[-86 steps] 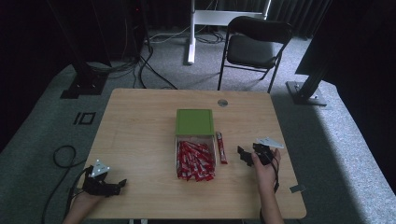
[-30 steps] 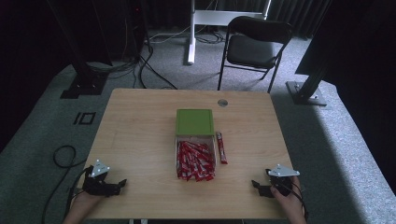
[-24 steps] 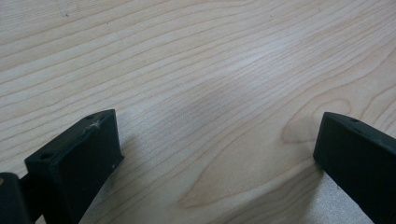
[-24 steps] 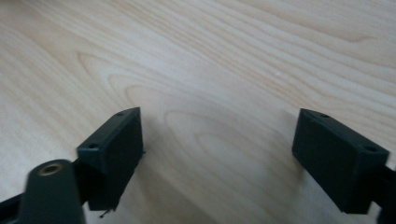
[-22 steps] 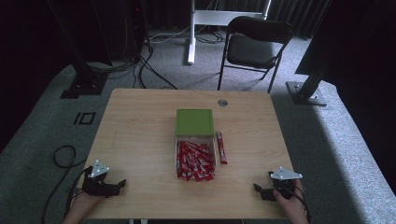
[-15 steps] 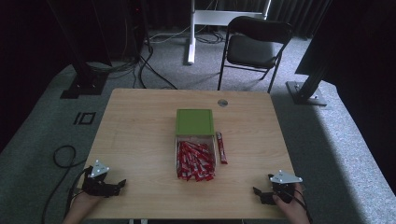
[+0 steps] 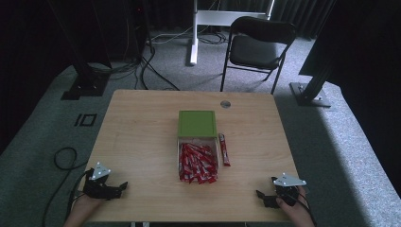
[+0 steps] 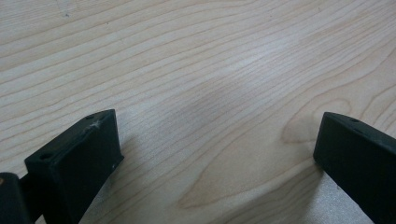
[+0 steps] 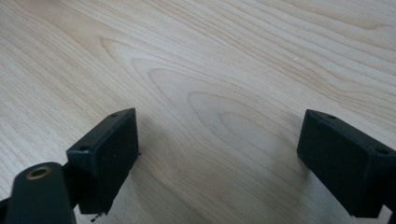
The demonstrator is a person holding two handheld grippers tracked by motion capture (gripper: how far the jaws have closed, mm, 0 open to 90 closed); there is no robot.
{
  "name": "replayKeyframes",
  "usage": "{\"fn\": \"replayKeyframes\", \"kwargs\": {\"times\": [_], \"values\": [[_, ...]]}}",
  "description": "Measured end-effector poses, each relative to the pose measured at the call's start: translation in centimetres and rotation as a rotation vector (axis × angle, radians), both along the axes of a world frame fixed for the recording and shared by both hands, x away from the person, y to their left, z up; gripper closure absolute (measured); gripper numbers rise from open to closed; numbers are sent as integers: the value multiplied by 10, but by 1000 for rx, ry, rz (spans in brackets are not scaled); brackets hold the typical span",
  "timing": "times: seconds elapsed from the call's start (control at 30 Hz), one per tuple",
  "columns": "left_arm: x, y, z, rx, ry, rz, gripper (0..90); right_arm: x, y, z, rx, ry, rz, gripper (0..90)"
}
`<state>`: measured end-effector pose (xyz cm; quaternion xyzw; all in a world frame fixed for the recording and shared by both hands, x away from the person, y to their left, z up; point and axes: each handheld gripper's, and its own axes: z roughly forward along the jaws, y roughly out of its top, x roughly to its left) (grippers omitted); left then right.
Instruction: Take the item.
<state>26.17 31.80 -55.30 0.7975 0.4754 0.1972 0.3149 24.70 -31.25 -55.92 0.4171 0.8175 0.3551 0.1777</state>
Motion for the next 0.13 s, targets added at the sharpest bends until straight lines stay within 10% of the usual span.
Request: {"fn": "replayKeyframes", "kwargs": {"times": [0.13], "values": [[0,0,0,0,0,0,15,0,0,0,0,0,0,121]]}}
